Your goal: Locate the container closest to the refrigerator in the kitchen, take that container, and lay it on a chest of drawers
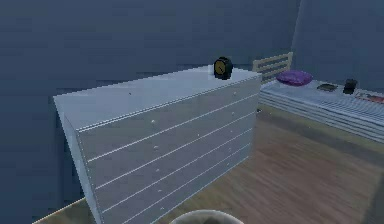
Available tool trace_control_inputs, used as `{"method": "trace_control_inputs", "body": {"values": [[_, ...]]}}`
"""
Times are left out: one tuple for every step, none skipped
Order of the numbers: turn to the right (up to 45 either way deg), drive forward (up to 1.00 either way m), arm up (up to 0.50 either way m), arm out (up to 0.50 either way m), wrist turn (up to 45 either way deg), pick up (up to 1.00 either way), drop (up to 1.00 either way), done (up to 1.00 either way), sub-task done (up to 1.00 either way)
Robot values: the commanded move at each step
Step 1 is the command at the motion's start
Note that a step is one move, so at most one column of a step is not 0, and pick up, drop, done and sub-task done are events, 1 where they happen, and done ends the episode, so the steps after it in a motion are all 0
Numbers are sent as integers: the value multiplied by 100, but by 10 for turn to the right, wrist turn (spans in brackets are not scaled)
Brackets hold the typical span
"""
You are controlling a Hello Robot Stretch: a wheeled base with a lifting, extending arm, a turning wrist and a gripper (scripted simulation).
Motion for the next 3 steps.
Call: {"method": "trace_control_inputs", "body": {"values": [[0,30,0,0,0,0,0,0,0],[180,0,0,0,0,0,0,0,0],[0,80,0,0,0,0,0,0,0]]}}
